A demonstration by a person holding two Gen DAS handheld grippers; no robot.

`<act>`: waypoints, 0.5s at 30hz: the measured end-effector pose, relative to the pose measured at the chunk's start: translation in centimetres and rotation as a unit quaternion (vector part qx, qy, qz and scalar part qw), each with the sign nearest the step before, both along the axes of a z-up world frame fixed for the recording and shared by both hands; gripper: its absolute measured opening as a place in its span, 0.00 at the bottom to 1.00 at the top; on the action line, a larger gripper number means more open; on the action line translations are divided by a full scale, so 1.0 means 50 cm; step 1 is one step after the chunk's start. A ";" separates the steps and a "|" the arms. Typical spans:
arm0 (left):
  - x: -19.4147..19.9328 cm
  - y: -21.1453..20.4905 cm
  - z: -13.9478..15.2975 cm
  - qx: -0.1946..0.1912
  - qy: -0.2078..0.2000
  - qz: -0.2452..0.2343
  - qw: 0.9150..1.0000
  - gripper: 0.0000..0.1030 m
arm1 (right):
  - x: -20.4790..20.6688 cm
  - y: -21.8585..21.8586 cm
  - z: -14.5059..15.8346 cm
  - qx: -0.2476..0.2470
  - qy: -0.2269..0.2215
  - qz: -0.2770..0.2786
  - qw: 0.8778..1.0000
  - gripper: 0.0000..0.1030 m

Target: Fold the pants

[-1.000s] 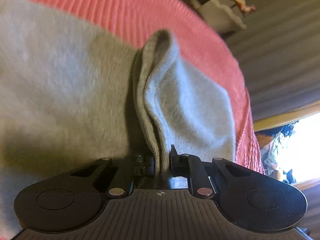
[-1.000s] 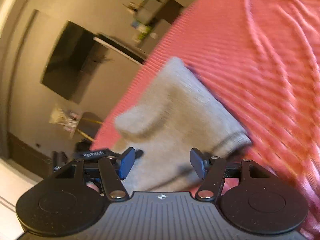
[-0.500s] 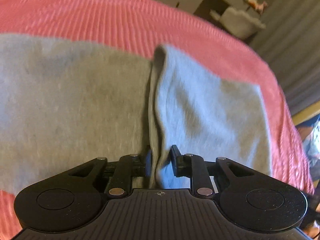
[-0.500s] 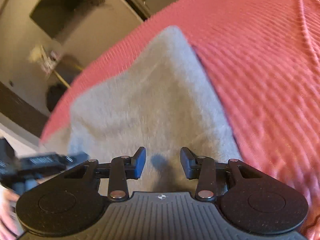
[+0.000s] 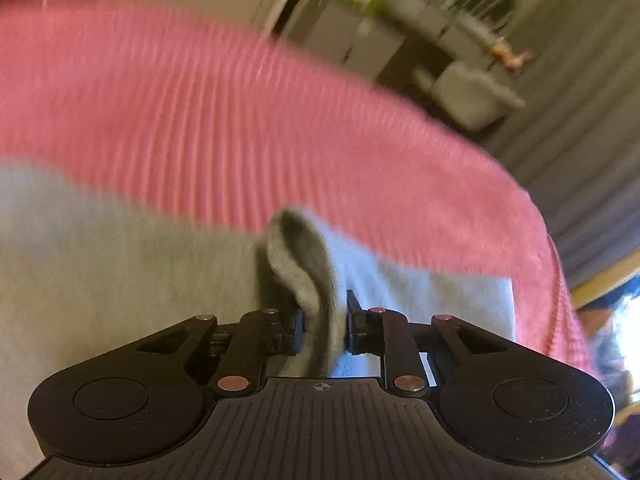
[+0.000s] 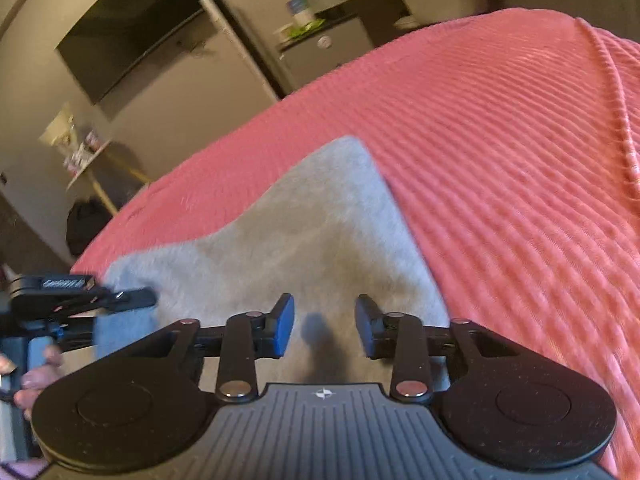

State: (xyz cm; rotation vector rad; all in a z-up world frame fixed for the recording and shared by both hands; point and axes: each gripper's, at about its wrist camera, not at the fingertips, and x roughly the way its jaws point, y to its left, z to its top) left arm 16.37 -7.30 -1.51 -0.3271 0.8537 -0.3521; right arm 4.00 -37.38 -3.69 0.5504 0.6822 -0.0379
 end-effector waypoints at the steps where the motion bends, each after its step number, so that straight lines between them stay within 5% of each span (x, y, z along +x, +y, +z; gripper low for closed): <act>1: -0.019 -0.007 0.014 0.031 -0.036 -0.005 0.999 0.22 | -0.001 -0.004 0.005 -0.011 -0.011 -0.006 1.000 0.30; 3: -0.038 -0.015 0.011 0.082 -0.056 0.001 0.995 0.23 | -0.007 -0.001 0.013 -0.038 -0.028 -0.016 0.999 0.30; 8: -0.074 0.008 -0.036 0.207 -0.027 0.050 0.977 0.18 | 0.001 0.006 -0.004 -0.074 -0.006 0.003 0.997 0.30; 12: -0.162 0.036 -0.006 0.145 -0.025 0.048 0.988 0.27 | -0.059 0.011 0.039 -0.021 -0.046 0.014 0.999 0.34; 15: -0.220 0.025 0.015 0.104 -0.040 0.039 0.993 0.35 | -0.074 0.027 0.028 0.005 -0.012 0.038 0.999 0.39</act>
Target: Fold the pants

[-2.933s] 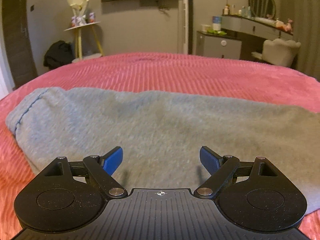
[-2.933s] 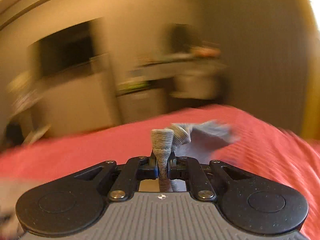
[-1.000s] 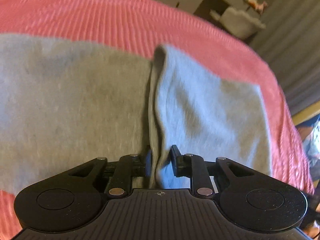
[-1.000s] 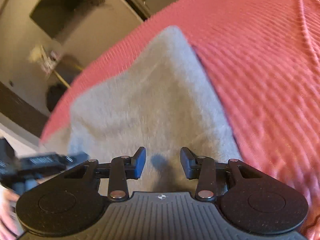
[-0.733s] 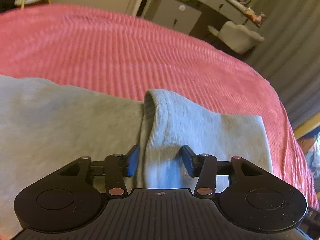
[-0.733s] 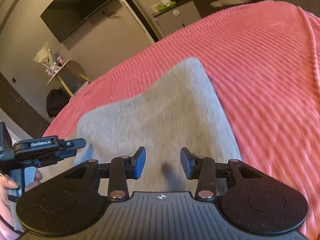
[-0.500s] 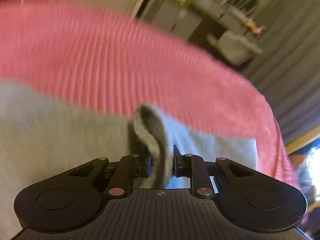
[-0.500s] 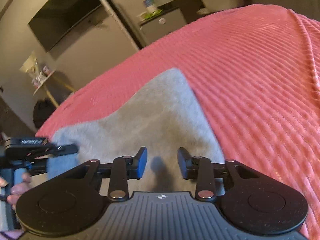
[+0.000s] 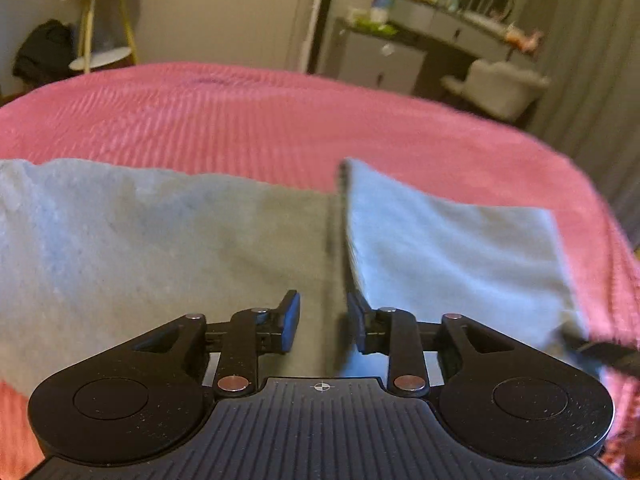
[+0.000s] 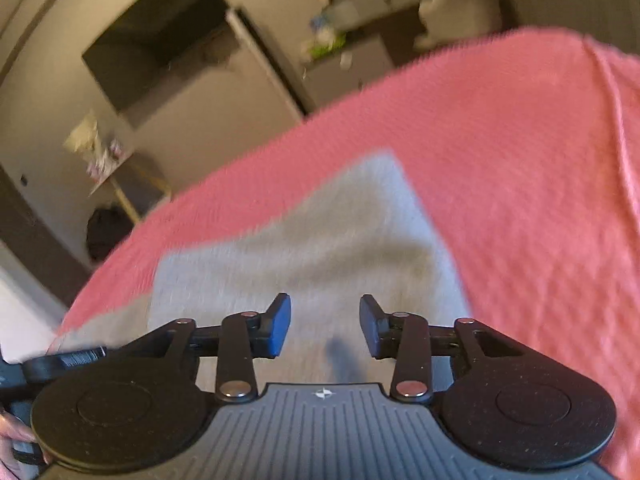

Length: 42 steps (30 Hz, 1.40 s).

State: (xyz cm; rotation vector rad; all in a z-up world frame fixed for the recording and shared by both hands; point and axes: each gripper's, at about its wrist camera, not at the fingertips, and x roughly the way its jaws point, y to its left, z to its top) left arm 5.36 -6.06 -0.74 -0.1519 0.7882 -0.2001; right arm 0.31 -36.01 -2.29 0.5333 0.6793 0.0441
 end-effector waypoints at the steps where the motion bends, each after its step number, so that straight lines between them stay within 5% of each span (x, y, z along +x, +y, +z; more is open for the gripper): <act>1: -0.011 -0.010 0.002 -0.005 -0.004 -0.003 1.000 0.40 | 0.002 0.011 -0.013 -0.016 0.034 0.006 0.999 0.39; 5: -0.027 -0.047 -0.035 0.024 0.023 -0.021 0.999 0.40 | -0.002 0.034 -0.029 -0.053 0.060 0.006 0.997 0.41; 7: -0.038 -0.046 -0.054 0.046 0.035 -0.010 0.998 0.43 | -0.001 0.039 -0.022 -0.054 0.067 0.010 0.996 0.50; 15: -0.045 -0.015 -0.055 0.027 0.043 -0.001 0.999 0.48 | -0.012 0.066 0.023 -0.095 0.040 -0.011 0.995 0.46; 19: -0.042 -0.019 -0.067 0.030 0.041 -0.007 0.999 0.52 | 0.042 0.093 0.035 -0.132 0.030 0.024 0.990 0.44; 23: -0.033 -0.004 -0.071 0.011 0.050 -0.008 0.999 0.54 | 0.120 0.121 -0.023 -0.186 0.065 0.066 0.978 0.44; 27: -0.028 0.000 -0.074 0.006 0.052 -0.010 0.999 0.56 | 0.183 0.158 -0.019 -0.250 0.038 0.067 0.965 0.44; 36: -0.023 0.003 -0.081 0.000 0.047 -0.014 0.999 0.61 | 0.301 0.141 -0.017 -0.277 0.019 0.031 0.960 0.44; 39: -0.019 0.009 -0.080 -0.008 0.050 -0.014 0.999 0.61 | 0.278 0.132 -0.014 -0.248 0.022 0.031 0.968 0.51; 42: -0.017 0.008 -0.083 -0.007 0.047 -0.014 0.999 0.65 | 0.206 0.133 -0.012 -0.237 0.020 0.093 0.967 0.67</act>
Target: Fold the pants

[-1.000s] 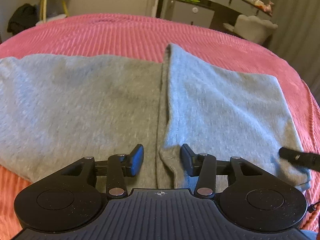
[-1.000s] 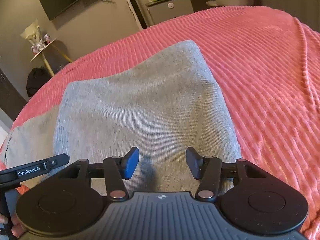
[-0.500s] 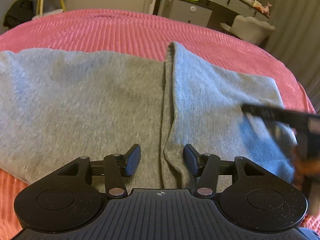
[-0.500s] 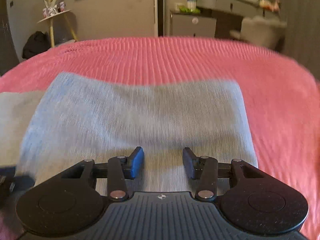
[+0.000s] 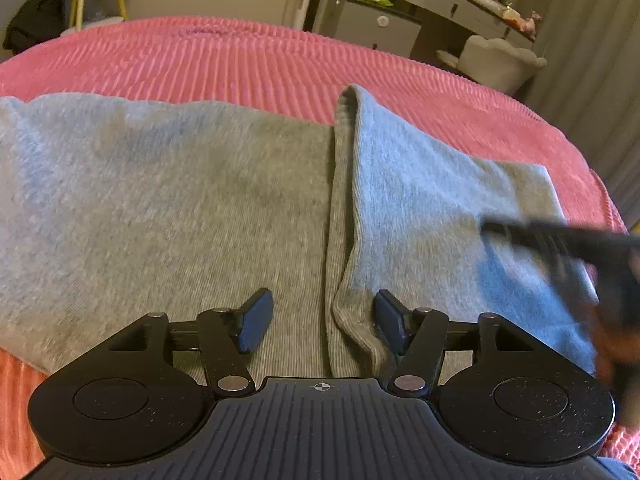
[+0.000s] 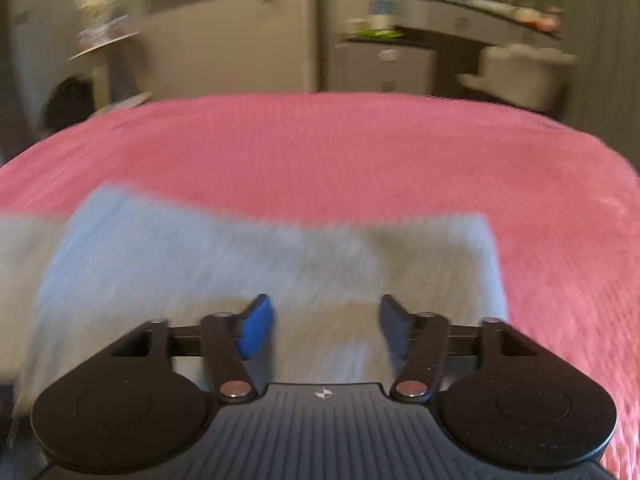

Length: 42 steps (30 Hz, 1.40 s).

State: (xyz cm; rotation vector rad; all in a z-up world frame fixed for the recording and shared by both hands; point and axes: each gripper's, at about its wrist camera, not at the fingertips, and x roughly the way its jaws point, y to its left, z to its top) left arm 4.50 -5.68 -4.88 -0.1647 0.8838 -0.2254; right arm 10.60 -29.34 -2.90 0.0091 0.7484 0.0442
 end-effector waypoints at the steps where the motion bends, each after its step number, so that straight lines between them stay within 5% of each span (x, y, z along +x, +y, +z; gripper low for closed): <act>1: 0.000 -0.002 -0.001 0.003 -0.002 -0.001 1.000 0.65 | -0.030 0.004 0.000 -0.003 0.009 0.019 1.000 0.70; 5: -0.002 -0.007 -0.003 0.010 -0.008 -0.002 1.000 0.67 | -0.127 0.009 -0.006 -0.021 0.075 0.049 0.996 0.75; 11: -0.010 -0.003 -0.012 0.002 -0.028 -0.004 1.000 0.65 | -0.223 -0.017 0.015 0.032 0.069 0.003 0.997 0.76; 16: -0.019 0.005 -0.005 -0.041 -0.025 -0.015 0.999 0.24 | -0.241 -0.026 0.016 0.068 0.067 -0.038 0.995 0.76; 24: -0.044 0.008 0.031 0.000 -0.068 0.020 0.997 0.01 | -0.243 -0.019 0.009 0.056 0.071 -0.040 0.995 0.76; 27: -0.046 0.038 0.044 0.040 -0.076 0.070 0.994 0.05 | -0.248 -0.028 0.011 0.061 0.067 -0.051 0.995 0.76; 29: -0.045 0.080 0.063 0.026 -0.069 0.081 0.994 0.33 | -0.249 -0.037 0.009 0.076 0.067 -0.056 0.993 0.76; 30: -0.048 0.109 0.078 0.016 -0.067 0.101 0.993 0.66 | -0.249 -0.042 0.008 0.083 0.067 -0.058 0.993 0.76; 31: -0.052 0.141 0.092 0.005 -0.072 0.129 0.989 0.84 | -0.249 -0.045 0.008 0.089 0.067 -0.060 0.992 0.76; 32: -0.059 0.179 0.106 -0.009 -0.086 0.161 0.983 0.86 | -0.250 -0.046 0.008 0.092 0.067 -0.061 0.992 0.76; 35: -0.067 0.304 0.125 -0.038 -0.098 0.246 0.963 0.86 | -0.249 -0.048 0.007 0.096 0.067 -0.061 0.991 0.77; 38: -0.081 0.428 0.099 -0.059 -0.078 0.346 0.933 0.81 | -0.245 -0.047 0.004 0.096 0.072 -0.059 0.991 0.78; 40: -0.092 0.495 0.063 -0.111 -0.056 0.396 0.910 0.76 | -0.243 -0.046 0.002 0.097 0.074 -0.058 0.991 0.79; 42: -0.086 0.531 0.035 -0.174 -0.038 0.405 0.897 0.76 | -0.240 -0.044 0.000 0.096 0.077 -0.055 0.991 0.81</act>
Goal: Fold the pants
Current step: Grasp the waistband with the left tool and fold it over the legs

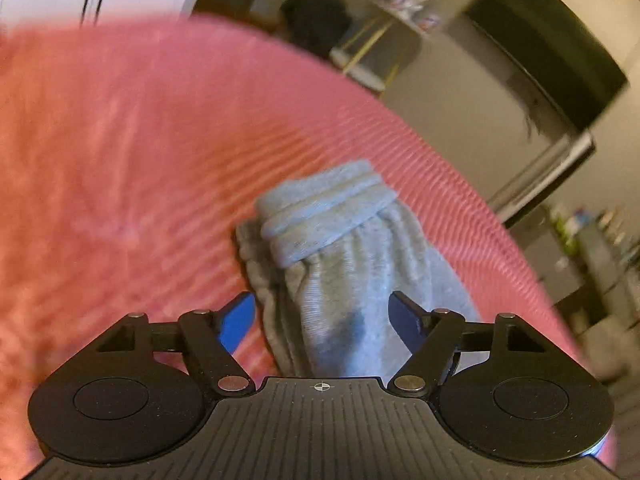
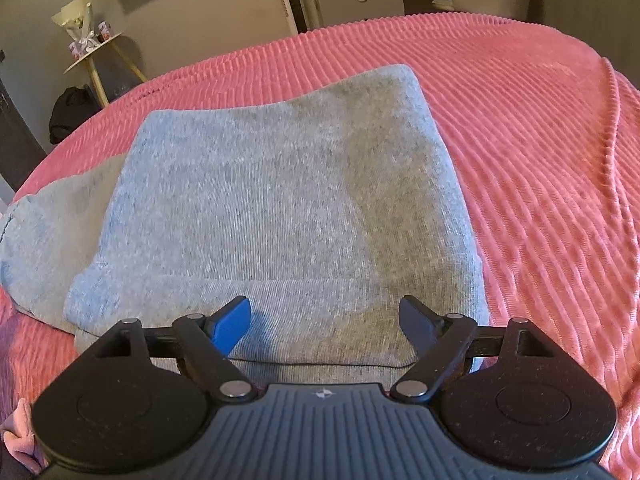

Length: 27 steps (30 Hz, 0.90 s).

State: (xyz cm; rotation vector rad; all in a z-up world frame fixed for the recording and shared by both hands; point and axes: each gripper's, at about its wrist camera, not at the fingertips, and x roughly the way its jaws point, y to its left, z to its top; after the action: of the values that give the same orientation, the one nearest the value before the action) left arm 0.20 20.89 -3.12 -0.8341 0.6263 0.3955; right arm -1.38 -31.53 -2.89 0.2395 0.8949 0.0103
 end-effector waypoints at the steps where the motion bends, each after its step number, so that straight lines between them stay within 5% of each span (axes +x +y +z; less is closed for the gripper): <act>1: 0.005 0.006 -0.011 -0.012 -0.002 0.008 1.000 0.76 | 0.001 0.000 -0.001 0.000 0.001 0.002 1.000 0.83; 5: 0.034 0.026 -0.047 -0.017 0.033 0.027 0.999 0.76 | 0.003 0.005 -0.002 -0.002 0.003 0.004 1.000 0.83; 8: 0.038 0.043 -0.064 -0.061 -0.003 0.022 0.998 0.77 | 0.002 0.000 -0.002 0.004 0.000 0.002 1.000 0.83; 15: 0.071 0.093 -0.100 -0.082 -0.040 -0.004 0.996 0.81 | 0.000 -0.020 -0.007 0.039 -0.004 -0.007 0.999 0.84; 17: 0.083 0.094 -0.102 -0.070 -0.041 -0.006 0.997 0.78 | -0.003 -0.025 -0.006 0.049 -0.007 -0.011 0.999 0.84; 21: 0.087 0.070 -0.081 -0.003 -0.044 -0.024 0.999 0.51 | -0.006 -0.029 -0.006 0.065 -0.011 -0.019 0.998 0.84; 24: 0.083 0.045 -0.059 0.040 -0.063 -0.034 0.997 0.56 | -0.005 -0.025 -0.007 0.063 -0.011 -0.023 0.998 0.84; 25: 0.095 0.039 -0.060 0.047 -0.052 -0.029 0.997 0.67 | -0.004 -0.022 -0.007 0.060 -0.010 -0.023 0.998 0.84; 27: 0.124 0.027 -0.077 0.046 -0.008 -0.024 0.999 0.73 | -0.003 -0.019 -0.007 0.055 -0.009 -0.023 0.998 0.84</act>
State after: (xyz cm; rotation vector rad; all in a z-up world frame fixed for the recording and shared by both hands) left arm 6.41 22.23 -6.96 -0.7324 0.6080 0.3718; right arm -1.51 -32.49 -3.25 0.3615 0.8714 0.0188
